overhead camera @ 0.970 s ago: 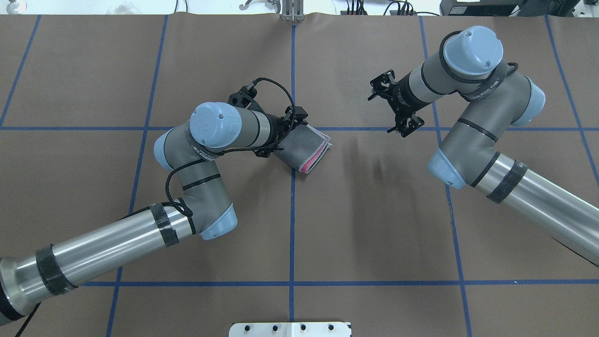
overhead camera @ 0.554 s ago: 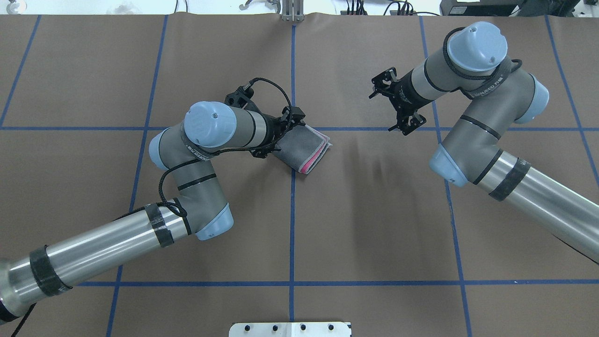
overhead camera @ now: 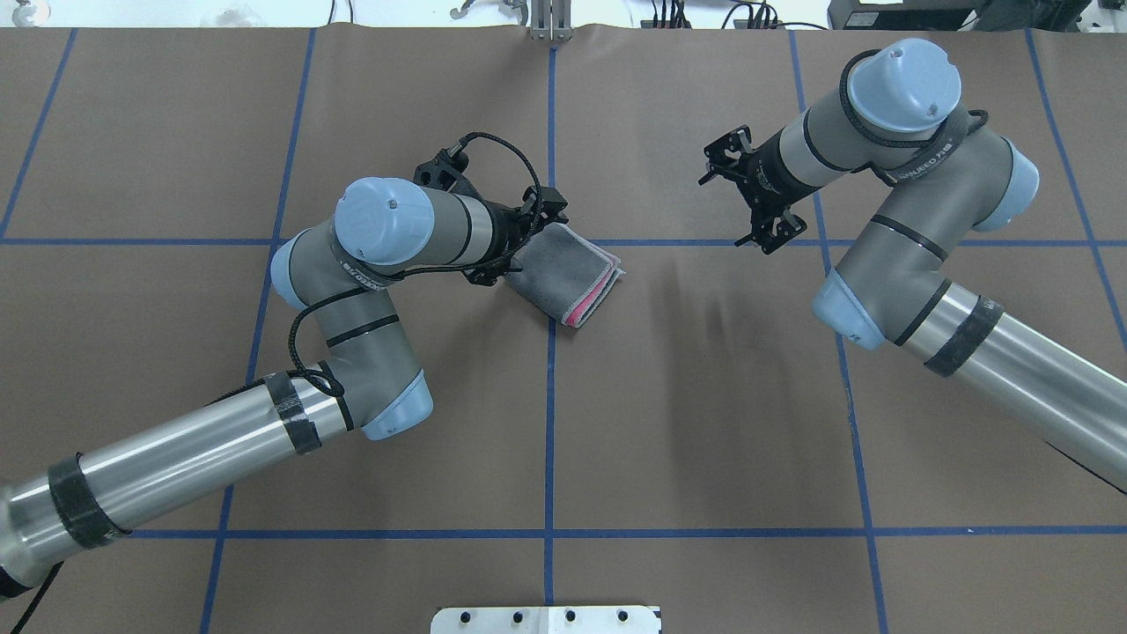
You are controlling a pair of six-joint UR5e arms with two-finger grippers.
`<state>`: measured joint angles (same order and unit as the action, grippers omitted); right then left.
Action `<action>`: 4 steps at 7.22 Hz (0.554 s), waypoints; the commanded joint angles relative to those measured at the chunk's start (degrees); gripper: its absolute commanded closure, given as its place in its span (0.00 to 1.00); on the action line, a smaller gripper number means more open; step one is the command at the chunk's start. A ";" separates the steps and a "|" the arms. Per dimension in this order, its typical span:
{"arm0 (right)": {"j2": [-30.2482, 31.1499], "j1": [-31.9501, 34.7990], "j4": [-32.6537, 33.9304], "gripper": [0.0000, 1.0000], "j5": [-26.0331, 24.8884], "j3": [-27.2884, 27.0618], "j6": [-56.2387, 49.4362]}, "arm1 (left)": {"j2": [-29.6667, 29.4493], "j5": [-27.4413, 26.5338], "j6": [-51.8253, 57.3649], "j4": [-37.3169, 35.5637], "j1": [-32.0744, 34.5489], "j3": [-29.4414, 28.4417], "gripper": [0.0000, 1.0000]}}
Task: Fold towel twice with both arms
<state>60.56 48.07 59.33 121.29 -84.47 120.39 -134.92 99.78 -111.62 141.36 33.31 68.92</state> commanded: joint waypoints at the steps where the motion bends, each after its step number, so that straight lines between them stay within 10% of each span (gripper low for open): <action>1: 0.08 0.01 0.00 0.00 0.00 -0.08 -0.07 | 0.00 -0.11 -0.08 0.14 0.09 -2.11 0.00; 4: 0.08 0.01 0.00 0.00 0.09 -0.08 -0.07 | 0.00 -0.11 0.09 0.15 0.17 -2.04 0.00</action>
<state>60.67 48.08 59.33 121.35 -84.55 120.32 -134.91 99.67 -111.67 141.50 33.40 66.72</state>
